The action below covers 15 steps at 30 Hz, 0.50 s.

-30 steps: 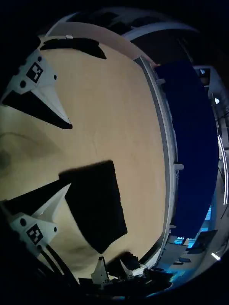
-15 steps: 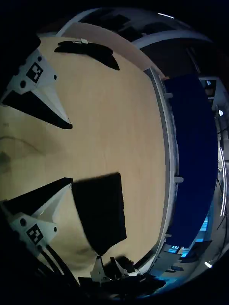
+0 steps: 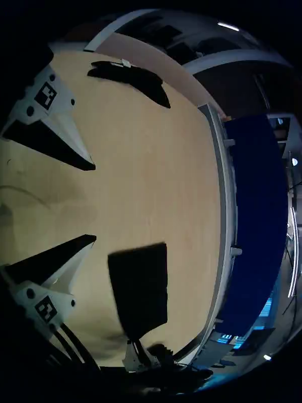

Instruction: Fold towel

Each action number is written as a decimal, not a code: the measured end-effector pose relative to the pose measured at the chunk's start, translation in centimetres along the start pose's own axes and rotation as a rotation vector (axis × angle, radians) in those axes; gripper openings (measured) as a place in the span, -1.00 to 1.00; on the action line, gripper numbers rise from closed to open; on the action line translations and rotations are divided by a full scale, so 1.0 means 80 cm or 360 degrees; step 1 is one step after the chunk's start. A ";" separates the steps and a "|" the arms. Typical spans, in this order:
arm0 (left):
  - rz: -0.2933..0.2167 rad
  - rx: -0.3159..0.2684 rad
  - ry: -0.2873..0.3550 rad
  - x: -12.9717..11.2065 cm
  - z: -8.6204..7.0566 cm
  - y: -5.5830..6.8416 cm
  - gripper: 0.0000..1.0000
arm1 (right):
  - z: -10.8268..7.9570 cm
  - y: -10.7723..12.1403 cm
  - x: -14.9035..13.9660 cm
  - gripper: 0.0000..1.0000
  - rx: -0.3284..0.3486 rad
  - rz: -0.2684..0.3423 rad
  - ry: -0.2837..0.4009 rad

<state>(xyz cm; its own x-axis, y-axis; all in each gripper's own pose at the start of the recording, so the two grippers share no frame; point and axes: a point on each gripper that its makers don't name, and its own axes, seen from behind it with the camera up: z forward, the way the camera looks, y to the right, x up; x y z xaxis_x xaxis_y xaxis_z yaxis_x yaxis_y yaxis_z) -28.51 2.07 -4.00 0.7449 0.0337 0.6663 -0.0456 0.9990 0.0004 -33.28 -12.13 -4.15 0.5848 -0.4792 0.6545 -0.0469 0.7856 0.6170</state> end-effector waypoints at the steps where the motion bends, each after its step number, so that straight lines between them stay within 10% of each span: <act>1: -0.0004 0.0000 0.0001 0.000 -0.001 0.000 0.88 | 0.000 0.000 -0.002 -0.36 -0.0003 0.0000 -0.0005; 7: -0.0023 0.0006 0.0001 0.000 -0.002 -0.004 0.89 | 0.003 0.002 -0.009 -0.83 -0.0015 0.0003 -0.0012; 15: -0.0046 0.0018 -0.0006 -0.004 -0.001 -0.009 0.89 | 0.006 0.003 -0.005 -0.90 -0.0034 -0.0040 -0.0011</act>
<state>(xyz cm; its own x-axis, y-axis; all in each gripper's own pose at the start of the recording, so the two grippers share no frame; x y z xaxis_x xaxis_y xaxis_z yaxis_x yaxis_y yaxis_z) -28.68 1.34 -4.29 0.7435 0.0048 0.6687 -0.0316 0.9991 0.0279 -33.90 -11.95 -4.09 0.5801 -0.5015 0.6418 -0.0150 0.7813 0.6240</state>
